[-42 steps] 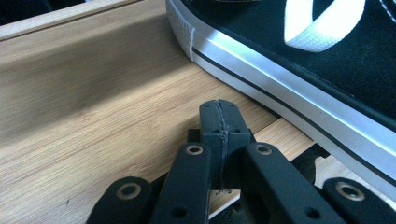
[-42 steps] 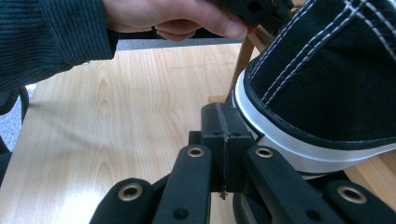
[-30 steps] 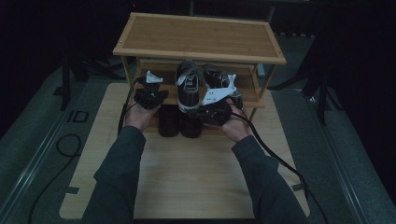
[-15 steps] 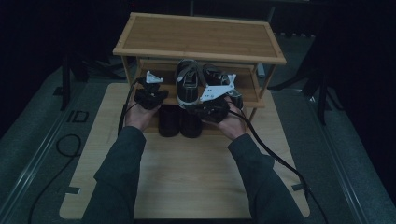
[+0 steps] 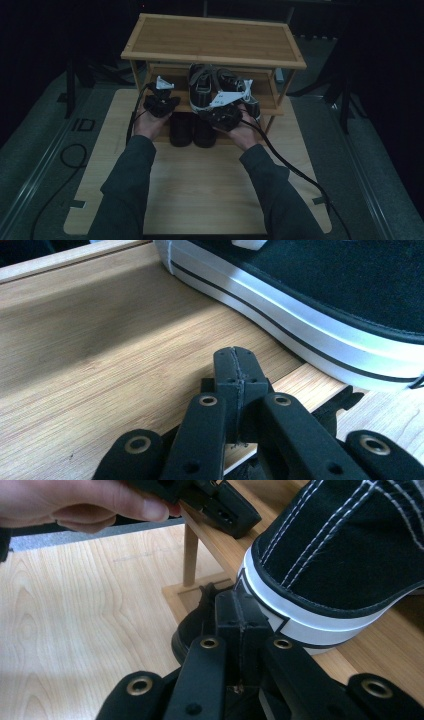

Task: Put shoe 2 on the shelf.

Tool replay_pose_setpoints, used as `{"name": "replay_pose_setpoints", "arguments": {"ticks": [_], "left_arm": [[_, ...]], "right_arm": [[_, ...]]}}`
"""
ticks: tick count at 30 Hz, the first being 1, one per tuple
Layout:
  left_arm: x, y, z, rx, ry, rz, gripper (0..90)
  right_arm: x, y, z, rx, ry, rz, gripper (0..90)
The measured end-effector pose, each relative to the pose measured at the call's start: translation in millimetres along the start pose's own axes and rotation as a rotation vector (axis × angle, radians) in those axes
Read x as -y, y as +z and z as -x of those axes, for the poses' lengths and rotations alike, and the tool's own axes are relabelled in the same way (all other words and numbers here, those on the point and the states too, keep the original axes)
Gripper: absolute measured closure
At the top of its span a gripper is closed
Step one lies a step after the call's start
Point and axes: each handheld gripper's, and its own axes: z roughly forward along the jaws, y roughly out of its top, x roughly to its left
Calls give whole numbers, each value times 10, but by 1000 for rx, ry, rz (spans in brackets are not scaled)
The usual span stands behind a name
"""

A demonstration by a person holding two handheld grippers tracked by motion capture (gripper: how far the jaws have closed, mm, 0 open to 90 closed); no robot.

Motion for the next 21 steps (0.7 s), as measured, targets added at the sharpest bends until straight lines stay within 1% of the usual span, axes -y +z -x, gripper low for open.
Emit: {"name": "replay_pose_setpoints", "arguments": {"ticks": [7, 14, 16, 17, 19, 21], "left_arm": [[2, 2, 2, -1, -5, 4, 900], [4, -1, 7, -2, -6, 3, 900], [4, -3, 14, -4, -3, 2, 900], [4, -3, 11, -4, -3, 3, 900], [4, -2, 0, 2, -3, 2, 900], [4, -2, 1, 1, -3, 2, 900]], "right_arm": [[-61, 94, -52, 3, 4, 0, 900], [-56, 107, -49, 4, 18, 7, 900], [-41, 93, -46, 1, 12, 9, 900], [-36, 79, -44, 4, 17, 7, 900], [-15, 21, -24, -4, 22, 16, 900], [11, -52, 3, -10, 17, 14, 900]]}}
